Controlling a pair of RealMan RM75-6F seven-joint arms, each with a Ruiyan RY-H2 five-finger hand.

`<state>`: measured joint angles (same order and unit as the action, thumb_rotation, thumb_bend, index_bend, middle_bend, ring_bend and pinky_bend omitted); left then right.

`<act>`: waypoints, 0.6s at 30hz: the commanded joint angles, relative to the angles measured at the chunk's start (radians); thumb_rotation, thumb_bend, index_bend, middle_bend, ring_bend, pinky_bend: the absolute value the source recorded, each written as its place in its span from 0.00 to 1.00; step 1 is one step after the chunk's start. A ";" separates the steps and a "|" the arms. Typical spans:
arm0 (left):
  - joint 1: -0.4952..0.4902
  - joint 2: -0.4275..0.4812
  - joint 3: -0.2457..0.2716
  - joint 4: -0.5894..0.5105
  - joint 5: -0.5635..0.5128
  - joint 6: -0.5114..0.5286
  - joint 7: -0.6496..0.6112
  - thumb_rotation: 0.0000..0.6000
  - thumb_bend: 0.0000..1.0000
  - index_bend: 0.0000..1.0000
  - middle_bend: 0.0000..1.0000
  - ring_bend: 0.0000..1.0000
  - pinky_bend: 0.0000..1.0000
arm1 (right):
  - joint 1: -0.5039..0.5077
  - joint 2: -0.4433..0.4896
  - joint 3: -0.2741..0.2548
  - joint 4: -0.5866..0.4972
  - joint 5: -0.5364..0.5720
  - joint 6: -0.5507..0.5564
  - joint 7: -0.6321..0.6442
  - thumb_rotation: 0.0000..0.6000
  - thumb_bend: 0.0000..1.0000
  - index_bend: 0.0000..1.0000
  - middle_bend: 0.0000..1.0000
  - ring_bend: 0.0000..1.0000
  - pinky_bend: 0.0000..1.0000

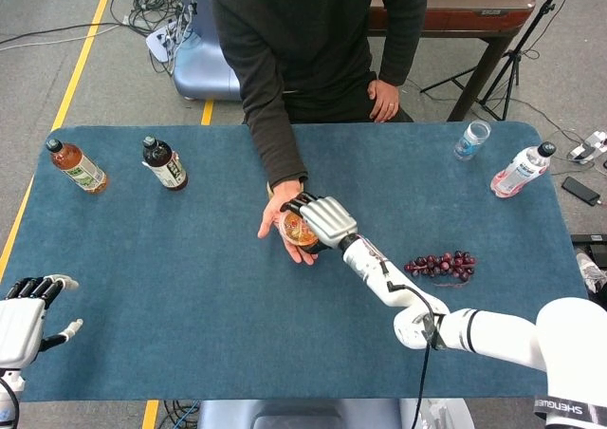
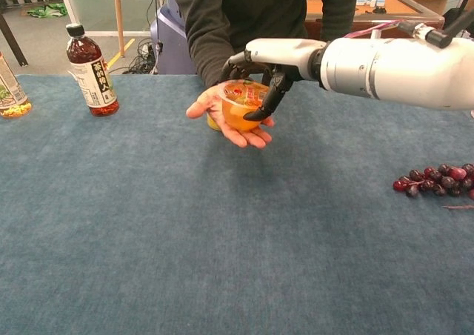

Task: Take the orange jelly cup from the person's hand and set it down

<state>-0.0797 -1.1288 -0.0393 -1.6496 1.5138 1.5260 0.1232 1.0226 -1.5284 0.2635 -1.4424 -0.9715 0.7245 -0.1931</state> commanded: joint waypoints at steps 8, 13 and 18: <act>-0.005 -0.002 -0.002 -0.004 0.007 -0.003 0.003 1.00 0.17 0.38 0.35 0.29 0.22 | -0.089 0.105 -0.019 -0.126 -0.091 0.098 0.058 1.00 0.35 0.34 0.30 0.14 0.36; -0.010 -0.005 -0.003 -0.004 0.010 -0.009 0.002 1.00 0.17 0.38 0.35 0.29 0.22 | -0.148 0.174 -0.047 -0.197 -0.128 0.151 0.069 1.00 0.35 0.34 0.30 0.14 0.36; -0.011 -0.004 -0.002 -0.008 0.015 -0.007 0.006 1.00 0.17 0.38 0.35 0.29 0.22 | -0.192 0.223 -0.084 -0.224 -0.150 0.177 0.055 1.00 0.35 0.34 0.30 0.14 0.36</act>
<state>-0.0902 -1.1327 -0.0412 -1.6581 1.5286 1.5186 0.1288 0.8382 -1.3132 0.1871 -1.6601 -1.1163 0.8966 -0.1334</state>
